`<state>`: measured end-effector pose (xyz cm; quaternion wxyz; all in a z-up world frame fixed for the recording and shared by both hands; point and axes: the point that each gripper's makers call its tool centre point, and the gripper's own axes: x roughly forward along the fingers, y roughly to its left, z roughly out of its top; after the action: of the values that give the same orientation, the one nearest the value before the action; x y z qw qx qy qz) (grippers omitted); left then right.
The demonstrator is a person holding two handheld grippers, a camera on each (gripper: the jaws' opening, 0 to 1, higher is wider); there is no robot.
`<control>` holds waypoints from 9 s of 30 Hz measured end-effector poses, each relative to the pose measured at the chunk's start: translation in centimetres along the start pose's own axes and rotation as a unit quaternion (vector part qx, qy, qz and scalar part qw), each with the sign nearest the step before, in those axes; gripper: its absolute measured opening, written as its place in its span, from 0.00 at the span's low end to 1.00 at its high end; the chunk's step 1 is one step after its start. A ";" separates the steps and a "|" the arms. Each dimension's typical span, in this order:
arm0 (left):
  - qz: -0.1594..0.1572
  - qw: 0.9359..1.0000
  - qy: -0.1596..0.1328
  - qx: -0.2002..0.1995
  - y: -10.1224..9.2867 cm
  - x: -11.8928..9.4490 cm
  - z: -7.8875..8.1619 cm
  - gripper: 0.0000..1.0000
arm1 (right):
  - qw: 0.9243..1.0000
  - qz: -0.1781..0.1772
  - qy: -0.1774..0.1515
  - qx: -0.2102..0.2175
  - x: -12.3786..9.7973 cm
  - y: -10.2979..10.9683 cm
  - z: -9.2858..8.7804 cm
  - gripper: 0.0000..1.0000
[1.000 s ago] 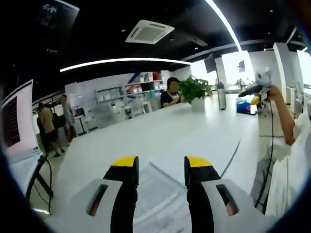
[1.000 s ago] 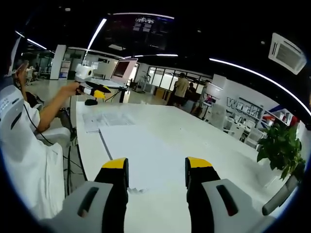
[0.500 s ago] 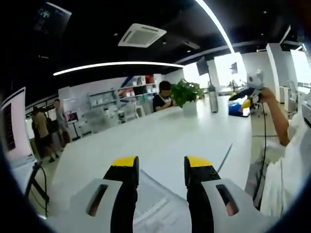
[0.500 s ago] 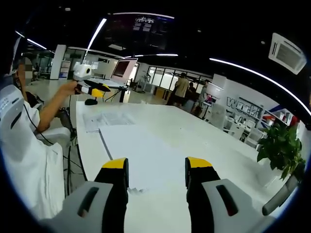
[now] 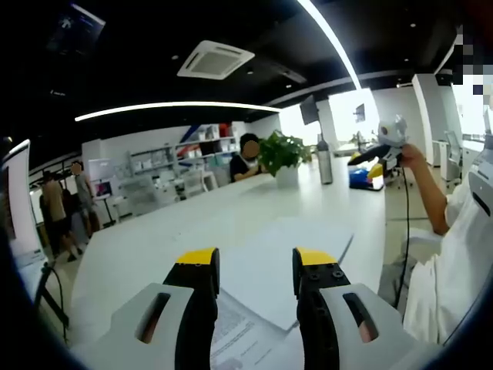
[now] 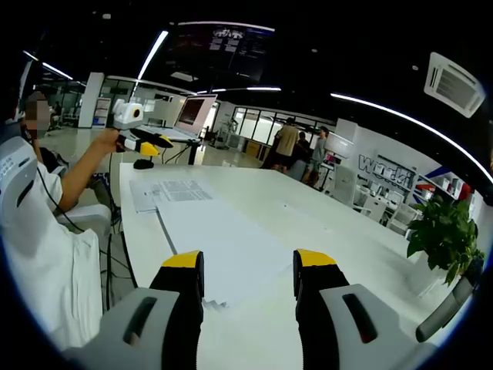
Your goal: Grasp the top corner of one sheet in the document stack and pull a single sheet out from the document stack, separating that one sheet from the rest and lifting it clear until the single sheet is fully removed from the stack
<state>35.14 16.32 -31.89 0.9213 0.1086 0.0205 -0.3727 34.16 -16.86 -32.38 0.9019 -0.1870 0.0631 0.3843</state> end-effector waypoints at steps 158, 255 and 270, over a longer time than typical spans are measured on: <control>-0.135 0.981 0.088 0.106 -10.1 7.4 -5.4 0.39 | 1.000 0.005 0.005 -0.004 0.1 0.2 -0.3 0.46; -0.168 0.966 0.118 0.157 -14.3 11.0 -9.8 0.03 | 1.000 0.009 0.008 -0.008 0.1 0.5 -0.5 0.46; -0.175 0.975 0.114 0.070 -14.3 10.0 -8.0 0.03 | 1.000 0.009 0.010 -0.008 0.2 0.5 -0.5 0.46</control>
<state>32.85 1.23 -43.51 0.8237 0.2094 0.1180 -0.5135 33.96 -16.62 -33.00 0.8959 -0.1976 0.0705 0.3915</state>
